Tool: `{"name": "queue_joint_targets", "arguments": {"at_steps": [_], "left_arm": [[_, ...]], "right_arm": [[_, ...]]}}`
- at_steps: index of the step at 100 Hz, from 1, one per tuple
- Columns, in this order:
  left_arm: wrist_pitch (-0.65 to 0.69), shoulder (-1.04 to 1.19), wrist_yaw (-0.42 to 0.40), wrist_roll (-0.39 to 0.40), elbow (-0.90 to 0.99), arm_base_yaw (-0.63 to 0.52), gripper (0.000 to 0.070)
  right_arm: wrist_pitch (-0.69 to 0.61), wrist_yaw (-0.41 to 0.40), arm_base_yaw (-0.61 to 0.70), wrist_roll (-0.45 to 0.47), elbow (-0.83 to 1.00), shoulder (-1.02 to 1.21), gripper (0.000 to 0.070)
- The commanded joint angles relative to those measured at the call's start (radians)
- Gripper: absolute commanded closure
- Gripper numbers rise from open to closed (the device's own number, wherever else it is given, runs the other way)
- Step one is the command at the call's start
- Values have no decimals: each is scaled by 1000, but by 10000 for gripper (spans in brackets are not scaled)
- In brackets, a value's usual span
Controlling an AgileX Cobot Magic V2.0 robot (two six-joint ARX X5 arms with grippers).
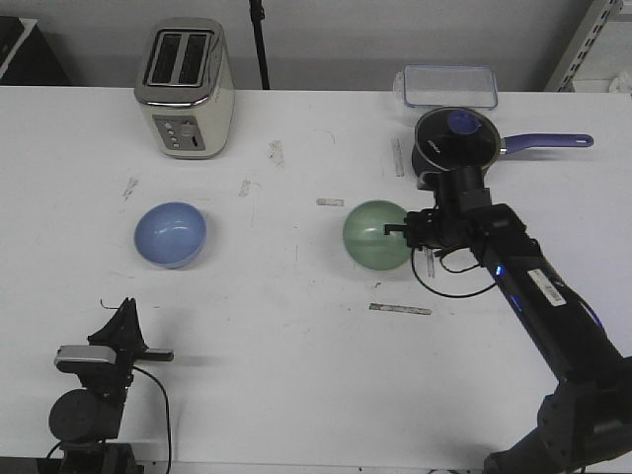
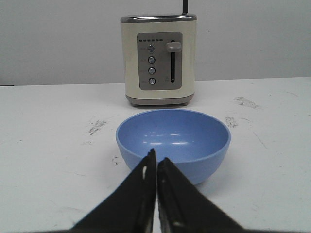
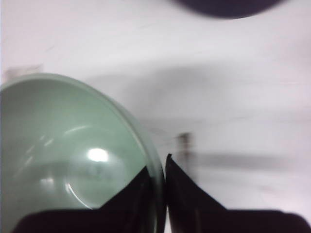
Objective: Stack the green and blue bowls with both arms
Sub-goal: 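Slide the green bowl toward the table center with the right gripper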
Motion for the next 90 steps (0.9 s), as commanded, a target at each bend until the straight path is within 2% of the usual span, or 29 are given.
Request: {"name": "queue_joint_targets", "arguments": {"at_steps": [1,21,37,55,79,90], "left_arm": [[13,-2,0,2,-23,2,698],[12,-2,0,2,-23,2,698],[13,-2,0,2,-23,2,698],[13,-2,0,2,-23,2,698],[13,-2,0,2,-23,2,698],[13,-2,0,2,-23,2,698]], "right_arm": [[15,-6,53,51,20,19,691],[30,3,196,111,20,58,691],[41,16,262,144,20,91,691],[47,23,285,153,20,123,691],[46,85,285,160,20,135,691],[46,86,285,160,20,135,691]]}}
